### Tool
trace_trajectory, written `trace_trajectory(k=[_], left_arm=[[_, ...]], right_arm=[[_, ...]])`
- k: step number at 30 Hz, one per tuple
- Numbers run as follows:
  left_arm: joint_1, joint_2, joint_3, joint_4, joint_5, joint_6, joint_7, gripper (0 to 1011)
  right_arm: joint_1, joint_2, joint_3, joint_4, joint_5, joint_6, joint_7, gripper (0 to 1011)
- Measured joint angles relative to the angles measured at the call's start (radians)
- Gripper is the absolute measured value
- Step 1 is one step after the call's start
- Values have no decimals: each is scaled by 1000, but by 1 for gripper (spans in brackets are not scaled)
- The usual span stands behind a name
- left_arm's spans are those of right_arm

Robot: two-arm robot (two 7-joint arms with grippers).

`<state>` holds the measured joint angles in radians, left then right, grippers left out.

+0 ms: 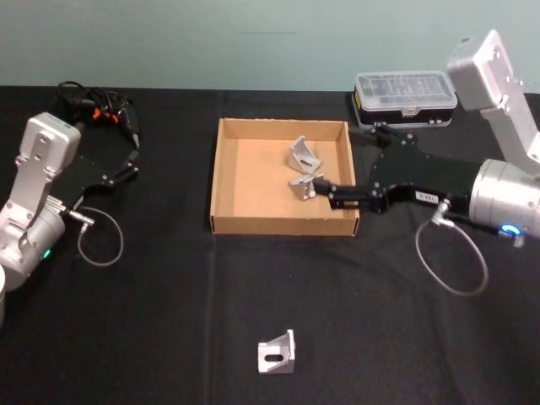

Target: Use one hand to pick up the angle iron from the table and place it into the box.

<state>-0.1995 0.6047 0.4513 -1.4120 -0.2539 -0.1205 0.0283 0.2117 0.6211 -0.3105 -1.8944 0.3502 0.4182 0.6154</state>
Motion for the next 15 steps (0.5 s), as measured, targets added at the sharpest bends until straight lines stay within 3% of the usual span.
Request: trace_trajectory(k=[7, 11, 15], left_arm=[[0, 0, 0, 0, 0, 0, 0, 1000], [0, 0, 0, 0, 0, 0, 0, 1000], [0, 0, 0, 0, 0, 0, 0, 1000]], right_arm=[[-11, 102, -16, -48, 42, 13, 103, 1000], [-13, 130, -35, -54, 50, 16, 132, 1000], [-9, 159, -76, -58, 57, 16, 176, 1000]])
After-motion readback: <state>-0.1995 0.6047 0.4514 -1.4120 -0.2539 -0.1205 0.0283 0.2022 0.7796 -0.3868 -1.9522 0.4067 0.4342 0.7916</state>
